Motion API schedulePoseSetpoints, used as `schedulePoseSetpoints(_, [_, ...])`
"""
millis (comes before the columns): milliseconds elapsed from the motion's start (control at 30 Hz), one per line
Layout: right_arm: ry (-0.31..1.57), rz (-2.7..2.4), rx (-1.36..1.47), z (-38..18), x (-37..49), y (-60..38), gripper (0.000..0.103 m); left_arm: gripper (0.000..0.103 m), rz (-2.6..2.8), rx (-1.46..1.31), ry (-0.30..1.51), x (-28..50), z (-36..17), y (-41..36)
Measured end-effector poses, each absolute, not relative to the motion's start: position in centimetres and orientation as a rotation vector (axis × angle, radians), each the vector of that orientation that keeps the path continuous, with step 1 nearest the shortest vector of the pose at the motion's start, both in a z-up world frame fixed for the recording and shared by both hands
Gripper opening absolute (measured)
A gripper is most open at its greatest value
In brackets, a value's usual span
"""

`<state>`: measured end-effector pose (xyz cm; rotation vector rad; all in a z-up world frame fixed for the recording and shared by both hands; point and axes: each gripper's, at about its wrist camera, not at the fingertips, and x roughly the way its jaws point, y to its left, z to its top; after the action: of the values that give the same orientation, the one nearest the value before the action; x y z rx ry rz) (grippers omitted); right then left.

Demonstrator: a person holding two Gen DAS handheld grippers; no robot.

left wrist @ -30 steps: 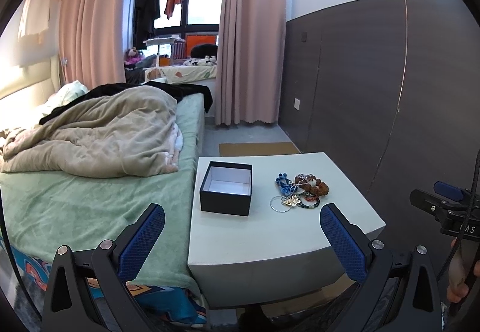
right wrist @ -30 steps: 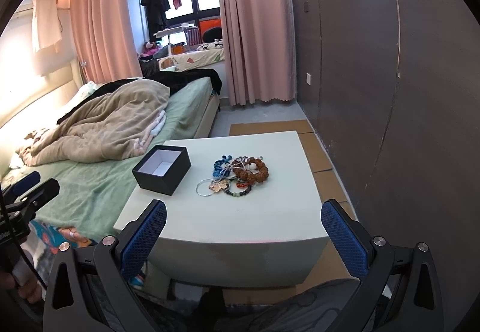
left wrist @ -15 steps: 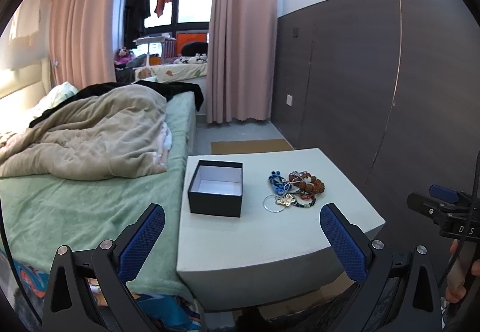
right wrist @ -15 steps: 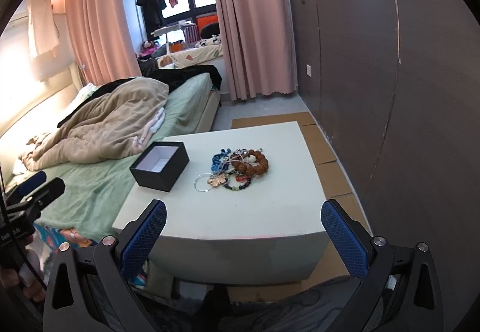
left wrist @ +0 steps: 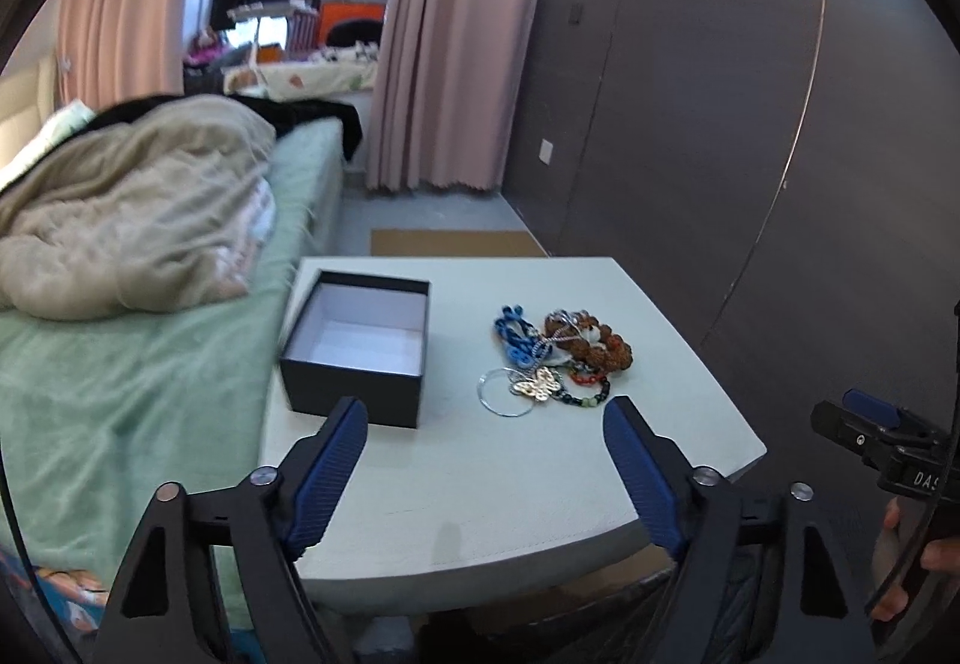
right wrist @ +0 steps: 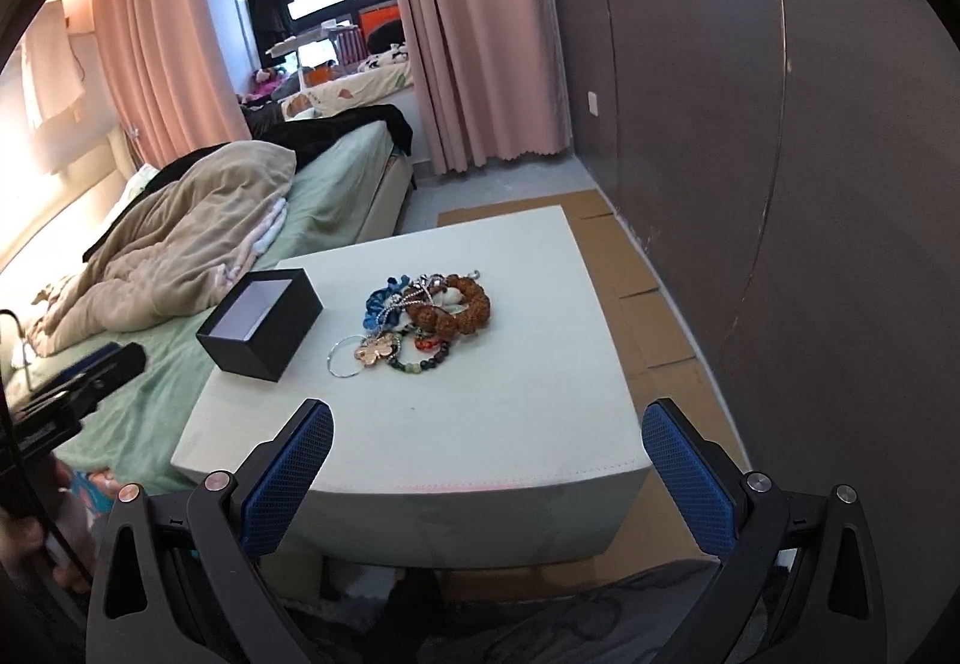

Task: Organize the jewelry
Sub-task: 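Move the left gripper to the jewelry pile and grasp the gold butterfly brooch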

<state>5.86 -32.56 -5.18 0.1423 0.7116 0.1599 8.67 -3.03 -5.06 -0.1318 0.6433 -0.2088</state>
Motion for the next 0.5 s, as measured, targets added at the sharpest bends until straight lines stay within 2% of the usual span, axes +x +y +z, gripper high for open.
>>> schedulePoseSetpoints(167, [0.736,0.167,0.166,-6.5,7.4,-33.4,0.103,0.073,-0.243,-0.132,0.678,10.9,-6.2,-4.3])
schedulePoseSetpoints(300, [0.759,0.169,0.187,-7.5,8.6,-33.9,0.102,0.063,-0.276,-0.118,0.707,12.9,-7.2,-5.7])
schedulePoseSetpoints(500, [0.798,0.168,0.234,-8.7,10.1,-34.9,0.092,0.058,-0.337,-0.090,0.796,16.4,-9.3,-8.0])
